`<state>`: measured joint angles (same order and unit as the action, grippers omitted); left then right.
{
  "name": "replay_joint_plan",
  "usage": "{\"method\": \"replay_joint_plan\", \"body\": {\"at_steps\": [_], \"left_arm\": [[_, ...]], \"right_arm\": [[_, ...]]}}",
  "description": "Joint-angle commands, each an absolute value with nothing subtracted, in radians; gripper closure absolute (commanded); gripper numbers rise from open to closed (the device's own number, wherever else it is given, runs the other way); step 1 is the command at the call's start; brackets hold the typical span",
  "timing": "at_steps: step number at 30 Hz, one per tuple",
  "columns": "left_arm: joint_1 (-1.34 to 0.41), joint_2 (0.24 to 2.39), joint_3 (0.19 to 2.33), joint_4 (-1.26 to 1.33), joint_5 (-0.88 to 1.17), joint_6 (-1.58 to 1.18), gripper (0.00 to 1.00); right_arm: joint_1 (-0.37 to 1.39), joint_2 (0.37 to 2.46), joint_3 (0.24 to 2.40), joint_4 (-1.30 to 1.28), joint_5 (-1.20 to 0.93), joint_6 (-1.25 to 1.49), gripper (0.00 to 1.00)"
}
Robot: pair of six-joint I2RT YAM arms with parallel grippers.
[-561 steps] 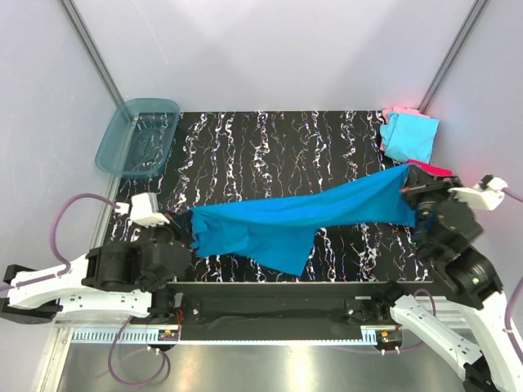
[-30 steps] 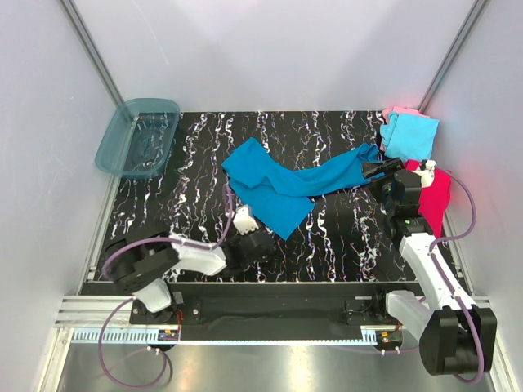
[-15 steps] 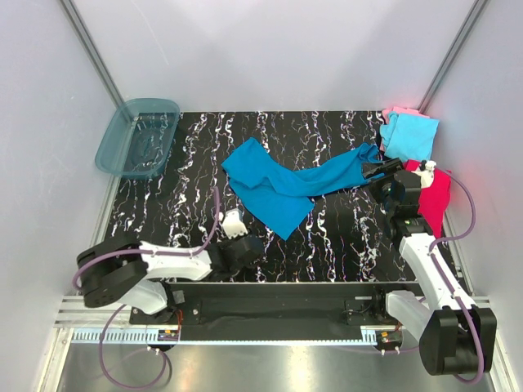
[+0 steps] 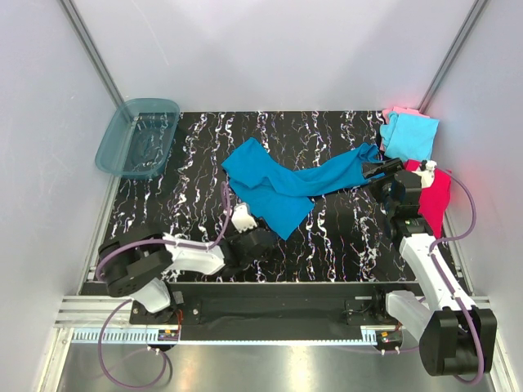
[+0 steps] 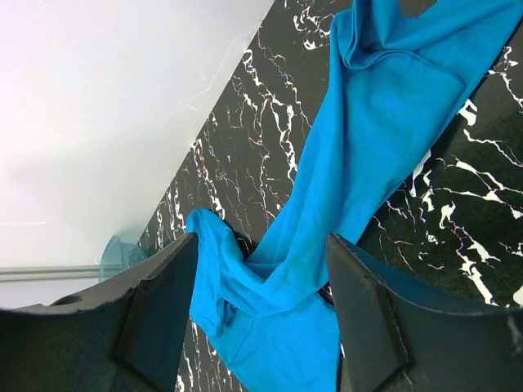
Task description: Fold and stack the t-shirts
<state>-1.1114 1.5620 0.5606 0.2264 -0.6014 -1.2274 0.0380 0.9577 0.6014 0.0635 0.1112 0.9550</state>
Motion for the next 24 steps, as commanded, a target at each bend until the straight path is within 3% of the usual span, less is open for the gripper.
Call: {"method": "replay_joint_plan", "body": {"at_steps": [1, 12, 15, 16, 18, 24], "left_arm": [[-1.086, 1.673, 0.558, 0.239, -0.522, -1.207, 0.41], [-1.043, 1.862, 0.634, 0.374, -0.433, -1.181, 0.43], [-1.035, 1.873, 0.624, 0.396, -0.423, -1.175, 0.54], [-1.032, 1.875, 0.621, 0.400, -0.419, -1.174, 0.76], [-1.028, 1.875, 0.614, 0.416, -0.411, -1.169, 0.98], [-1.025, 1.865, 0.592, 0.433, -0.416, -1.166, 1.00]], "right_arm": [[0.032, 0.950, 0.607, 0.098, 0.107, 0.954, 0.29], [0.032, 0.950, 0.607, 0.098, 0.110, 0.953, 0.29], [0.031, 0.951, 0.609, 0.098, 0.109, 0.954, 0.29], [0.031, 0.953, 0.607, 0.098, 0.109, 0.954, 0.29], [0.029, 0.954, 0.609, 0.098, 0.106, 0.954, 0.29], [0.029, 0.950, 0.606, 0.098, 0.104, 0.957, 0.29]]}}
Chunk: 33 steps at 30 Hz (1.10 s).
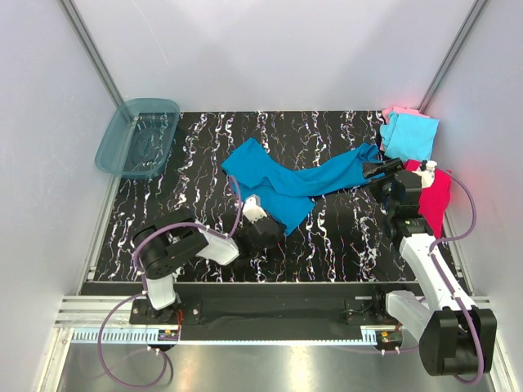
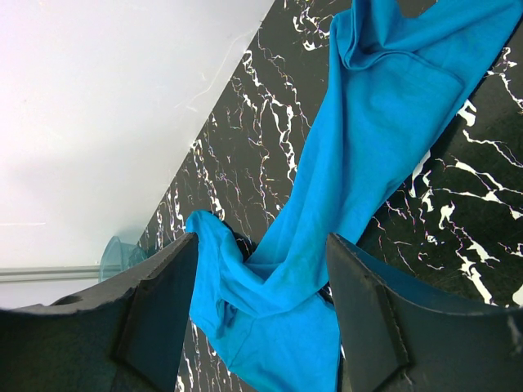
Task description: Fold and stack the t-shirts
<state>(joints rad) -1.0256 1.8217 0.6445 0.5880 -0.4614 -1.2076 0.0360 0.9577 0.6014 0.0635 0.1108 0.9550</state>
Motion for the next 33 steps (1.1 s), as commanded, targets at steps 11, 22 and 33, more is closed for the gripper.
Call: {"method": "replay_joint_plan", "body": {"at_steps": [11, 22, 33], "left_arm": [[-1.037, 1.594, 0.529, 0.200, -0.491, -1.172, 1.00], [-1.051, 1.042, 0.388, -0.267, -0.589, -1.233, 1.00], [-1.039, 0.630, 0.350, -0.629, -0.689, -1.327, 1.00]], "right_arm": [[0.031, 0.960, 0.604, 0.100, 0.106, 0.959, 0.29], [0.028, 1.028, 0.607, 0.104, 0.132, 1.005, 0.29], [0.031, 1.170, 0.504, 0.182, 0.011, 1.111, 0.28]]}}
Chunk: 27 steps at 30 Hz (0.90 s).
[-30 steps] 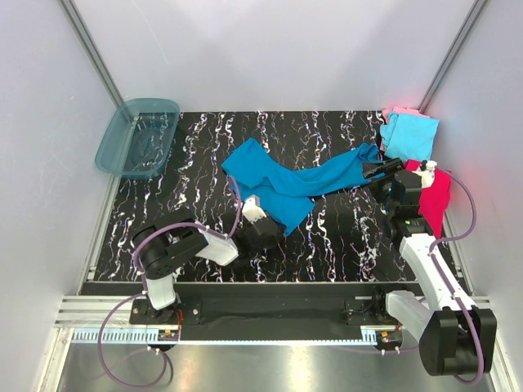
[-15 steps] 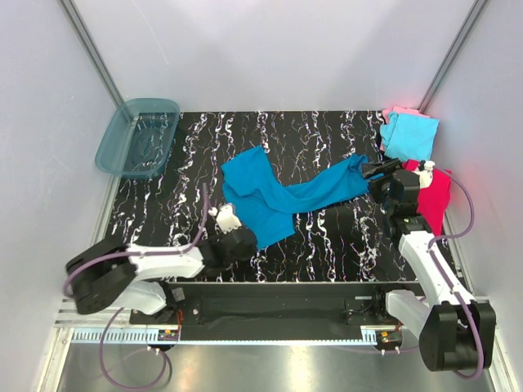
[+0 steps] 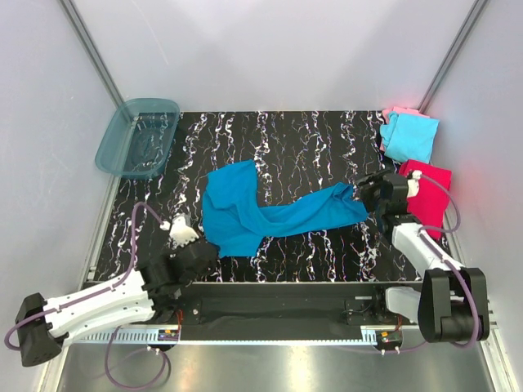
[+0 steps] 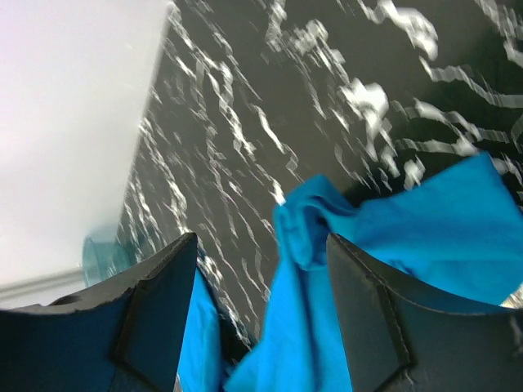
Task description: Fold and stack the t-shirts
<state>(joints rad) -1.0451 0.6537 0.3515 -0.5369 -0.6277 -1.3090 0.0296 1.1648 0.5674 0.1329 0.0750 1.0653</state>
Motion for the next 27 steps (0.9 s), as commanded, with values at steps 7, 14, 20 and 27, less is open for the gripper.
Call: {"method": "replay_joint_plan", "body": {"at_steps": [7, 14, 20, 27], "left_arm": [[-1.037, 0.773, 0.342, -0.505, -0.664, -1.305, 1.00], [-1.037, 0.844, 0.328, -0.379, -0.647, -1.286, 1.00], [-1.037, 0.838, 0.334, -0.371, -0.644, -1.278, 1.00], [-1.037, 0.790, 0.322, -0.410, -0.653, -1.287, 1.00]], "right_arm": [[0.092, 1.062, 0.350, 0.149, -0.044, 1.065, 0.30], [0.114, 0.867, 0.264, 0.022, -0.017, 1.019, 0.30], [0.114, 0.913, 0.294, 0.005, 0.047, 0.965, 0.30], [0.110, 1.005, 0.321, 0.041, 0.066, 0.951, 0.29]]}}
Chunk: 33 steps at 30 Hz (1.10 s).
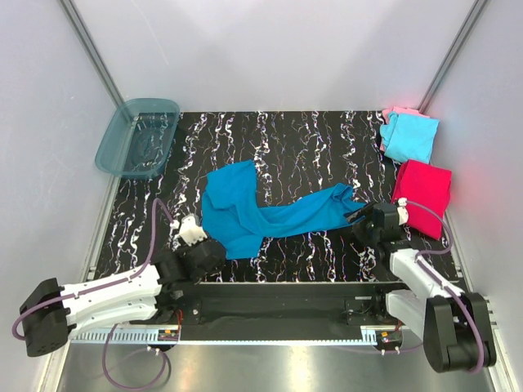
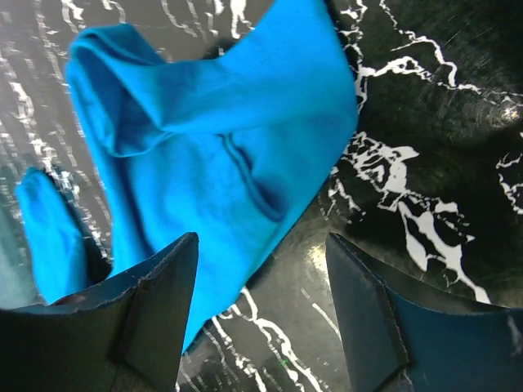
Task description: Fold and stack the t-shirts
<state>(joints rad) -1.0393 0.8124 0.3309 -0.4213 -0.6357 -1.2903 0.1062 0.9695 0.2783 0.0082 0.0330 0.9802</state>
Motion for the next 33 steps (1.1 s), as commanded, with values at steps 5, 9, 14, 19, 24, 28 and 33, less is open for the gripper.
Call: {"method": "replay_joint_plan", "body": {"at_steps": [5, 9, 14, 19, 24, 28, 33], "left_arm": [[-1.037, 0.793, 0.318, -0.416, -0.649, -1.293, 1.00], [-1.037, 0.793, 0.316, -0.416, -0.643, -1.296, 1.00], [-1.037, 0.801, 0.314, -0.416, -0.646, -1.299, 1.00], [-1.037, 0.824, 0.322, -0.400, -0.646, -1.299, 1.00], [-1.037, 0.844, 0.322, -0.385, -0.640, -1.296, 1.00], [-1.037, 0.857, 0.324, -0.367, -0.635, -1.293, 1.00], [-1.037, 0.862, 0.327, -0.368, -0.629, -1.287, 1.00]], "right_arm": [[0.110, 1.107, 0.295, 0.167, 0.023, 0.983, 0.32], [0.110, 1.155, 0.296, 0.201, 0.014, 0.989, 0.33], [0.110, 1.123, 0.308, 0.170, 0.017, 0.983, 0.33], [0.110, 1.082, 0.308, 0.112, 0.015, 0.971, 0.33], [0.109, 1.013, 0.293, 0.054, 0.003, 0.969, 0.34], [0.110, 0.962, 0.291, 0.032, 0.020, 0.954, 0.34], [0.110, 1.046, 0.321, 0.064, 0.017, 0.940, 0.34]]}}
